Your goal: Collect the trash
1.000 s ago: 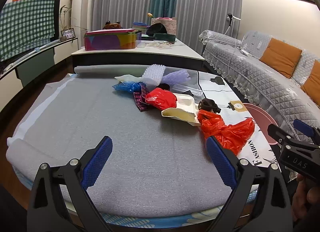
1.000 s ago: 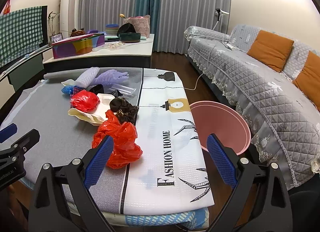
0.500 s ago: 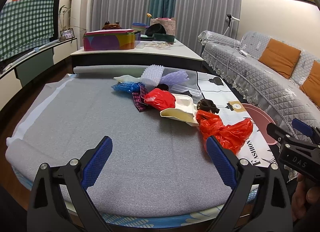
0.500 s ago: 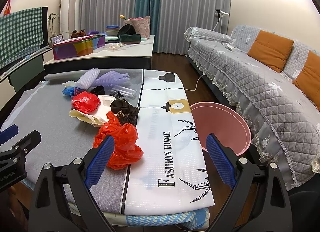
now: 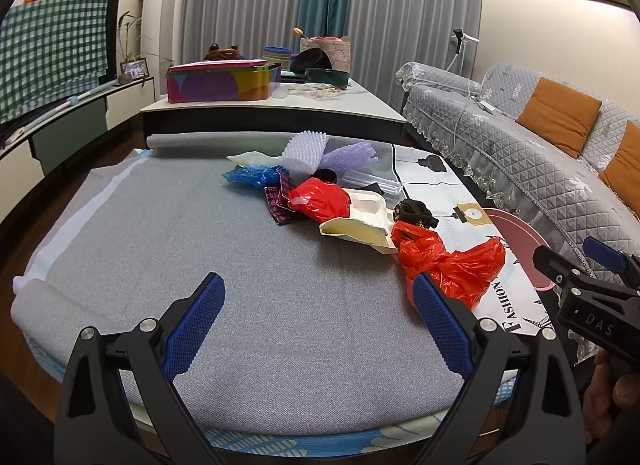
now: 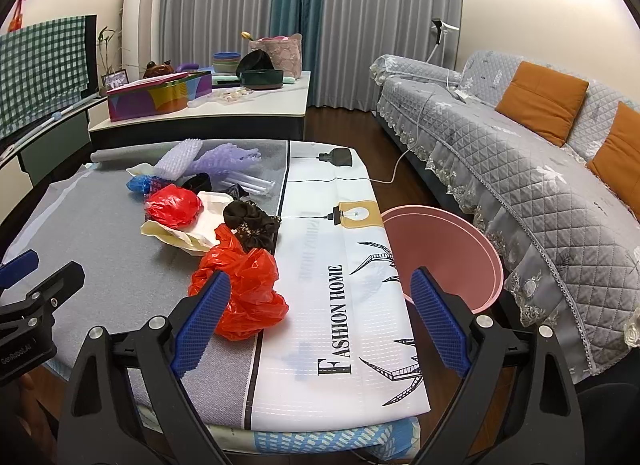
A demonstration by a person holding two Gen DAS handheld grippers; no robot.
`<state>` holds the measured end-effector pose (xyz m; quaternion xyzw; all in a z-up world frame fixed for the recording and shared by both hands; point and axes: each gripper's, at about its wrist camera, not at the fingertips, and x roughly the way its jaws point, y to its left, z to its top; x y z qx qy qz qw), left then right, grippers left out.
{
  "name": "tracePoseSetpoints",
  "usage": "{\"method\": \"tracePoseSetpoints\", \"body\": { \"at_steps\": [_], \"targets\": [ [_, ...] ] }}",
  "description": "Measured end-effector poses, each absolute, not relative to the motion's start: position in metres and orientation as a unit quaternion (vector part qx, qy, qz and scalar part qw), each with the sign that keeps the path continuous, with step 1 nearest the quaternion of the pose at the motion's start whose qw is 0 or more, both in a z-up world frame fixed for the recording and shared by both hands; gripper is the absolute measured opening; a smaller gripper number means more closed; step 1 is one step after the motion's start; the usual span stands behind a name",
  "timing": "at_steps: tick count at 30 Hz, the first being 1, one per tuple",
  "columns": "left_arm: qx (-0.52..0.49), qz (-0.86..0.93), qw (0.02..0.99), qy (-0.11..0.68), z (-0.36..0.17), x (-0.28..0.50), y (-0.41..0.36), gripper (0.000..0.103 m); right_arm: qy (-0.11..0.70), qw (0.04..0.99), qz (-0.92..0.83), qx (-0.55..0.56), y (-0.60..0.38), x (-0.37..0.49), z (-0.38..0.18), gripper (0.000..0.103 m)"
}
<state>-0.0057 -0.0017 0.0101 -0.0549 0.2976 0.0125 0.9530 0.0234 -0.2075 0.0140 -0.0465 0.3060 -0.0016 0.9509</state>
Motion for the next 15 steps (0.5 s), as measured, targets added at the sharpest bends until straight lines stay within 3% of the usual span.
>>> {"method": "tracePoseSetpoints", "body": {
  "at_steps": [15],
  "targets": [
    [-0.056, 0.013, 0.953, 0.296, 0.0113, -0.0055, -0.0022, 0.091, 0.306, 0.951, 0.000, -0.046, -0.2053, 0.0236, 0.0143, 0.085]
  ]
}}
